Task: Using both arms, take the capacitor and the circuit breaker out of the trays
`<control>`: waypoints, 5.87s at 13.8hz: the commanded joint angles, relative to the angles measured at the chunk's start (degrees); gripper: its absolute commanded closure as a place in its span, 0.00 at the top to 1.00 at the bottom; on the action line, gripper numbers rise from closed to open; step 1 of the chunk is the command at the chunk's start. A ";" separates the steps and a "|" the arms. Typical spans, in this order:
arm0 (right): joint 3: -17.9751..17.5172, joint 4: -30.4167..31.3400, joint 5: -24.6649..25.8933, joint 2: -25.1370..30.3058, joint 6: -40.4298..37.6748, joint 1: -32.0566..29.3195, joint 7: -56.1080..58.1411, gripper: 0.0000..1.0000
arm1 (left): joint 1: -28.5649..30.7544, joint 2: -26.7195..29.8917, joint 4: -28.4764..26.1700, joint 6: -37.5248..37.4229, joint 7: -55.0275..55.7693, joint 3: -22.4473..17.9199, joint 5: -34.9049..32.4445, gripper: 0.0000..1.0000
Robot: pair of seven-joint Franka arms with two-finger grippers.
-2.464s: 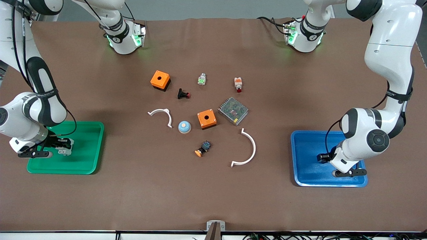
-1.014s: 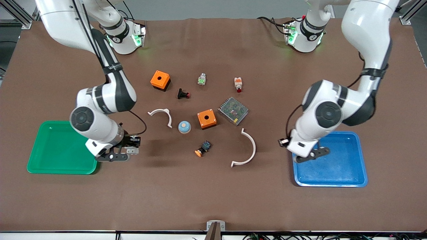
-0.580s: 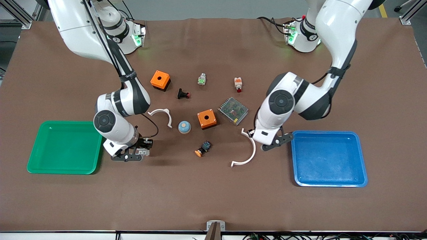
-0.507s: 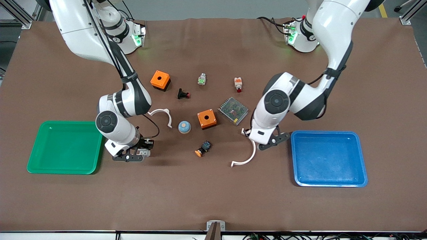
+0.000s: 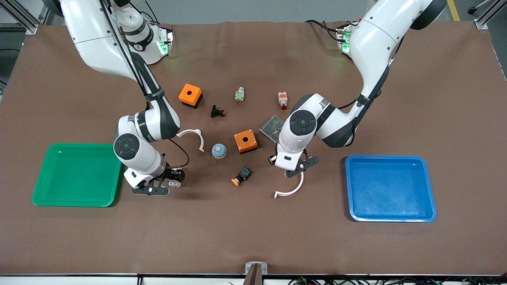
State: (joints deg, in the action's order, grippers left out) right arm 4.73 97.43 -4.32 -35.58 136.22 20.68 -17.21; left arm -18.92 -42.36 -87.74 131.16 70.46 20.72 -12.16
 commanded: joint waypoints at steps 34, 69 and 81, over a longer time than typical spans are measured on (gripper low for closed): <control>1.52 -12.88 3.01 34.96 -56.68 -19.01 17.04 1.00 | 27.78 33.91 1.69 -34.12 -56.98 -1.29 2.74 1.00; -3.76 -4.35 2.91 42.61 -51.58 -22.35 15.98 1.00 | 24.19 48.69 -4.37 -47.58 -63.61 -9.99 12.51 1.00; -3.67 -4.26 0.89 42.61 -50.88 -22.44 16.59 1.00 | 24.11 47.55 -1.82 -47.58 -63.96 -9.99 12.60 1.00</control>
